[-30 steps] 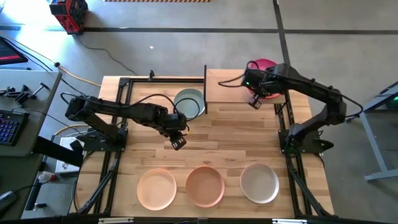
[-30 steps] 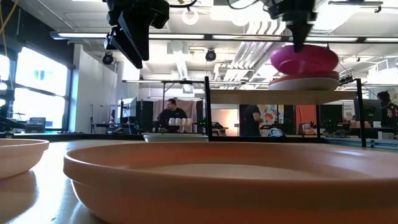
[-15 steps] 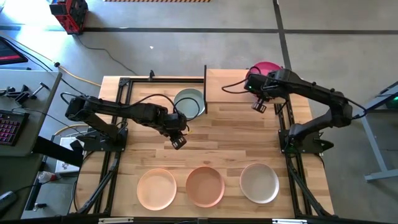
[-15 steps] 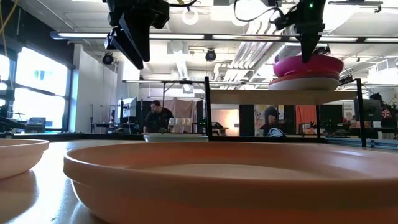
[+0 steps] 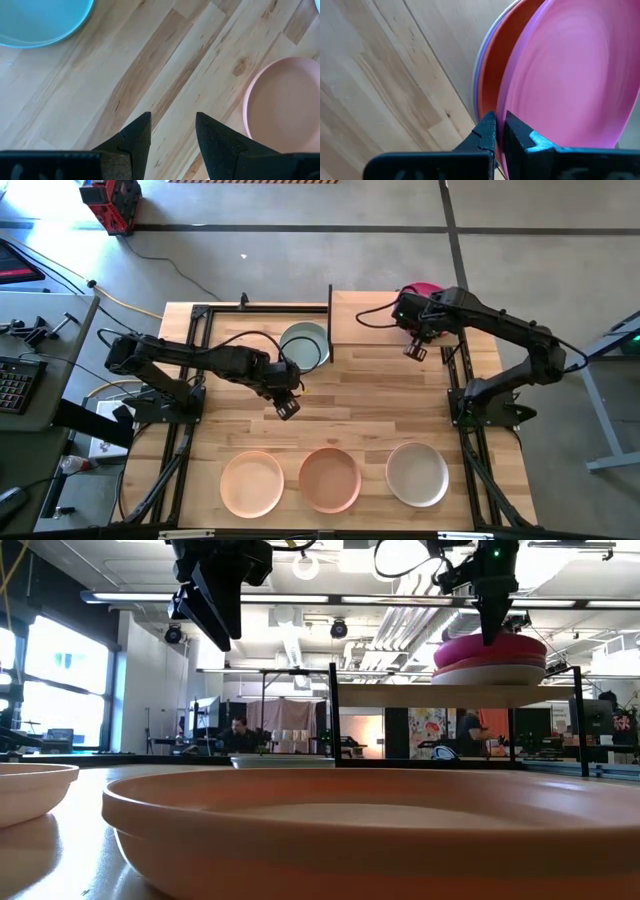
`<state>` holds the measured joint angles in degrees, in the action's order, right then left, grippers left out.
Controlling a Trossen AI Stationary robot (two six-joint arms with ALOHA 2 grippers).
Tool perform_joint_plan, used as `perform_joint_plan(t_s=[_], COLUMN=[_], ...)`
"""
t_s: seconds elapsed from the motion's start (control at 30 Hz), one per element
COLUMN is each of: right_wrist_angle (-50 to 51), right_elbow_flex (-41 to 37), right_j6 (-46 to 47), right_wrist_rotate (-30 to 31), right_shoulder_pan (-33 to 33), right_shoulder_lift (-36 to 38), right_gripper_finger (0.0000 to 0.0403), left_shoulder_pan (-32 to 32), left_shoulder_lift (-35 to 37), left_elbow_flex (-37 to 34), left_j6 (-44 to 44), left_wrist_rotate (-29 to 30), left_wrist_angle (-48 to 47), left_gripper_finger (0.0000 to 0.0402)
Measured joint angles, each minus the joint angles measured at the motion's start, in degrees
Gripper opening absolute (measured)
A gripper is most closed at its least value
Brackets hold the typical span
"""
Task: Place and stack plates onto a shelf
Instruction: Stack the pink plate on the orange plate on the shelf
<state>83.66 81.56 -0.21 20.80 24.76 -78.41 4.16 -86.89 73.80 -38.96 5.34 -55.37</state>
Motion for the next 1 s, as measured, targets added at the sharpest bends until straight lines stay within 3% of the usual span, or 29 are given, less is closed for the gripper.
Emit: perform_joint_plan(t_s=[0.43, 0.77, 1.0], right_wrist_angle=[0.3, 0.6, 3.8], right_elbow_flex=[0.0, 0.0, 2.3], right_j6=[-1.3, -1.1, 0.3], right_wrist_rotate=[0.9, 1.2, 1.4], right_shoulder_pan=[0.1, 0.1, 0.1], right_shoulder_lift=[0.0, 0.0, 0.0], right_gripper_finger=[0.0003, 0.0085, 0.0103], left_shoulder_pan=[0.0, 0.0, 0.0], left_shoulder_lift=[0.0, 0.0, 0.0], left_elbow_flex=[0.0, 0.0, 0.0], left_j6=[0.0, 0.0, 0.0], left_wrist_rotate=[0.1, 0.1, 0.0], left_wrist_angle=[0.0, 0.0, 0.0], left_gripper_finger=[0.0145, 0.0145, 0.0145])
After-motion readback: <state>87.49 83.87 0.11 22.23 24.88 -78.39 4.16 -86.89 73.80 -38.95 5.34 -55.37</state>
